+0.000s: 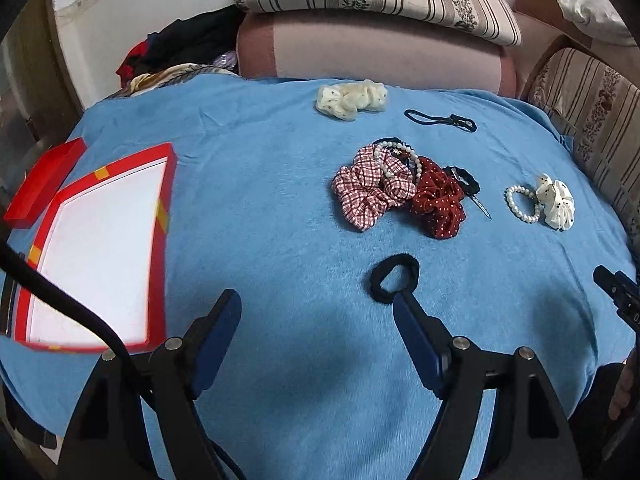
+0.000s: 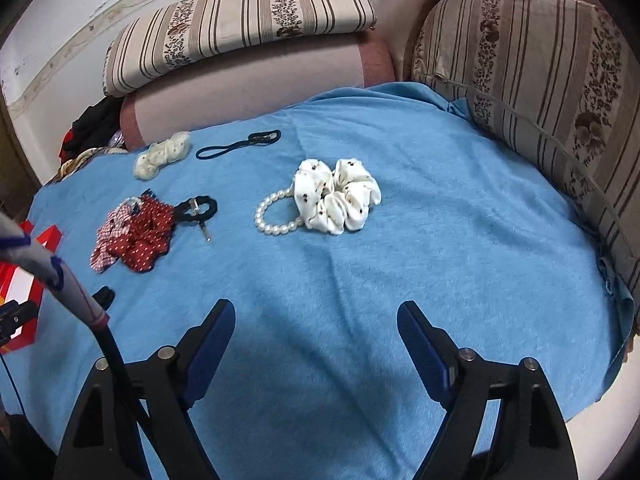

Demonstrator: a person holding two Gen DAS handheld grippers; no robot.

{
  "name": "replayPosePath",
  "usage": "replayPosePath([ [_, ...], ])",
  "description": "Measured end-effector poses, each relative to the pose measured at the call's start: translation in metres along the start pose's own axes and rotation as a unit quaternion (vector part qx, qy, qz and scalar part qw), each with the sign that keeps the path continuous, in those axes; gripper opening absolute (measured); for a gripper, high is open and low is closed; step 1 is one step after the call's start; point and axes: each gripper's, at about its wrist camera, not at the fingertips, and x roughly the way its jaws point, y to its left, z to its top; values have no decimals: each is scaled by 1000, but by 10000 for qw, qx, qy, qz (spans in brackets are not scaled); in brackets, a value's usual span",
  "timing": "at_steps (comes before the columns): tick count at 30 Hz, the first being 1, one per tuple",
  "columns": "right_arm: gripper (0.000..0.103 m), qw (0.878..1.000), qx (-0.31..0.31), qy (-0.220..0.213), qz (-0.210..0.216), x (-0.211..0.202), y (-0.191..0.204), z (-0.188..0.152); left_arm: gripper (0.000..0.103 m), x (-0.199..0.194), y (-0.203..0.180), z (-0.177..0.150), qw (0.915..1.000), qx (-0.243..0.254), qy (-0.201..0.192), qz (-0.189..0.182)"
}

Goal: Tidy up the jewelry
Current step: 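Move both tools toward the pile of scrunchies, then grasp the plaid scrunchie with the left tool while the right grasps the red polka-dot scrunchie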

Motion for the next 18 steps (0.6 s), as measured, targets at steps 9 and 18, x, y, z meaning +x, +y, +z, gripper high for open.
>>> replayPosePath([
  [9, 87, 9945, -349, 50, 983, 24, 47, 18, 77, 55, 8, 50, 9987, -235, 241, -391],
  [18, 86, 9699, 60, 618, 2355, 90, 105, 42, 77, 115, 17, 89, 9886, -690, 604, -1194],
])
